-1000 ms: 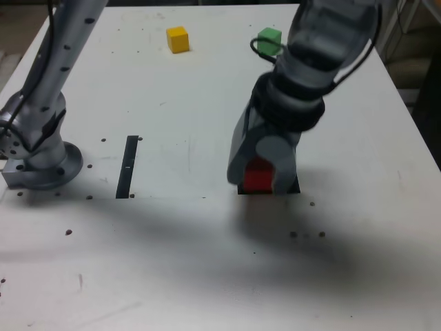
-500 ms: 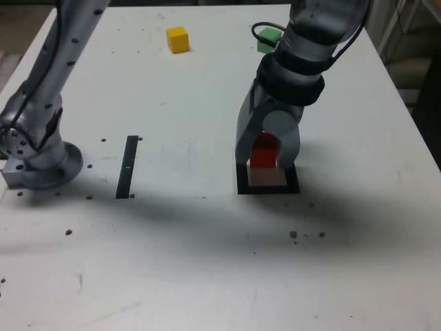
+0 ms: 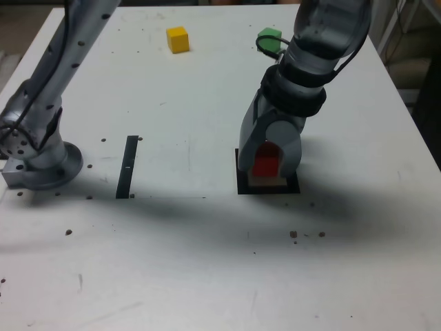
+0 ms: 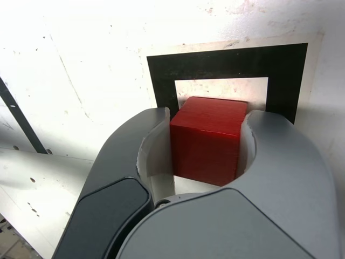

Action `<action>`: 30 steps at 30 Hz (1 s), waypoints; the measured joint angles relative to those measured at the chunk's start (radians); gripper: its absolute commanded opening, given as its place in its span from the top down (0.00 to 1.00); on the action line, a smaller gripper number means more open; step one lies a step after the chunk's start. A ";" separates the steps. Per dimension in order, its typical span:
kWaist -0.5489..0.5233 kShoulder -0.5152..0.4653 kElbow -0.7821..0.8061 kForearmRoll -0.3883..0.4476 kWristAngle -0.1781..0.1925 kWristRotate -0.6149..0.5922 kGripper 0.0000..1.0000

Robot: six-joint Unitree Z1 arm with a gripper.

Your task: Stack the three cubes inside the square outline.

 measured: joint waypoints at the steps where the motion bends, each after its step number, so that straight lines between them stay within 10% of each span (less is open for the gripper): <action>1: 0.000 0.001 0.000 -0.001 0.000 0.001 0.56; 8: 0.007 0.006 0.004 -0.024 -0.007 0.028 0.05; 30: 0.096 -0.149 0.114 -0.035 0.045 0.063 0.01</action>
